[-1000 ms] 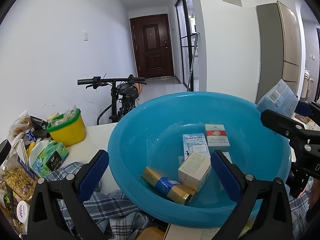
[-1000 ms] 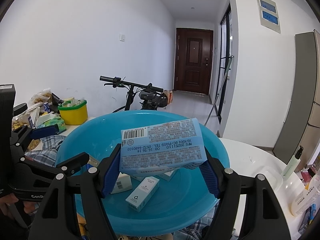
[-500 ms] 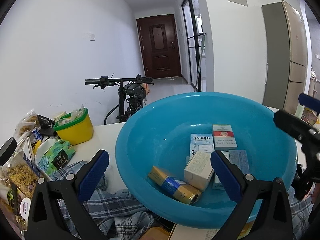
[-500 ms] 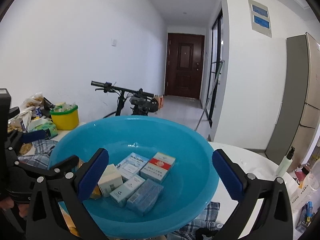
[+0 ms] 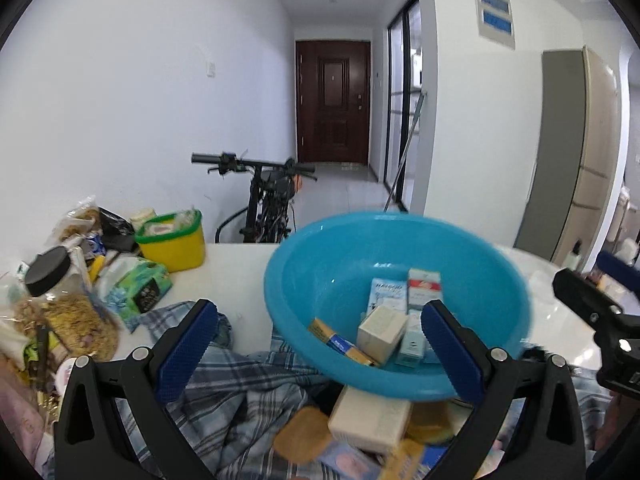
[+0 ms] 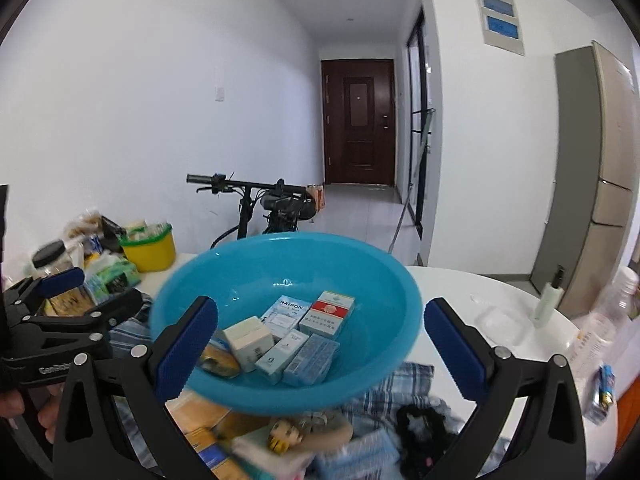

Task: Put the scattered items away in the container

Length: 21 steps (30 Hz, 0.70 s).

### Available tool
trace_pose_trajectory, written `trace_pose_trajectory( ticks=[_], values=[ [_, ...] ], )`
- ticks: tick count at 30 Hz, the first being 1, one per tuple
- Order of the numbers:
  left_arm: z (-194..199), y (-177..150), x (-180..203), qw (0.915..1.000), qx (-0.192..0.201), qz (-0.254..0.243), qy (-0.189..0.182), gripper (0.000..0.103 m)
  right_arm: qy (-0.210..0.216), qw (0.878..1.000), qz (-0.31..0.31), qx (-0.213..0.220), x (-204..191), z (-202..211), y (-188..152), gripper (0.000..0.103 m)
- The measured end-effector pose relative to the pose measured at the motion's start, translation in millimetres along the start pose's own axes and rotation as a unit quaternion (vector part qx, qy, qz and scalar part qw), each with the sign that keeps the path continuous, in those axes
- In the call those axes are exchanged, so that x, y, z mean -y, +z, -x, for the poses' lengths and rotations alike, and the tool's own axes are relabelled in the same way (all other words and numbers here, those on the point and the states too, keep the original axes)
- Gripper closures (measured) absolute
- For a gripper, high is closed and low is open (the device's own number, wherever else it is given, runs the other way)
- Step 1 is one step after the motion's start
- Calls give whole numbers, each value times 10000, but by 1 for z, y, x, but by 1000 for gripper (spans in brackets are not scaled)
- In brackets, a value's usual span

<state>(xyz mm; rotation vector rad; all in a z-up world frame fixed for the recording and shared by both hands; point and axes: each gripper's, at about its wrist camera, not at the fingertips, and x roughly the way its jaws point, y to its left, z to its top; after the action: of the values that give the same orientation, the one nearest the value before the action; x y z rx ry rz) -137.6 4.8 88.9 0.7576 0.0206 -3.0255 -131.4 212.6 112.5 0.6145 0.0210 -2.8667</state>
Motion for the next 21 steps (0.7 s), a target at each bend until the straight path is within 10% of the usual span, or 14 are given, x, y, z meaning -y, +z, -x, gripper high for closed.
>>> trace_pose_trajectory(
  ticks=[10,21],
  values=[
    [133,-19,3,9994,332,-113,-58,0,-179,9998,-82,-41,-19,110,-21,0],
    [139,-114,8,9990,-407,-175,-56,0,-313,9966,-3,-765,-23,125,-114,0]
  ],
)
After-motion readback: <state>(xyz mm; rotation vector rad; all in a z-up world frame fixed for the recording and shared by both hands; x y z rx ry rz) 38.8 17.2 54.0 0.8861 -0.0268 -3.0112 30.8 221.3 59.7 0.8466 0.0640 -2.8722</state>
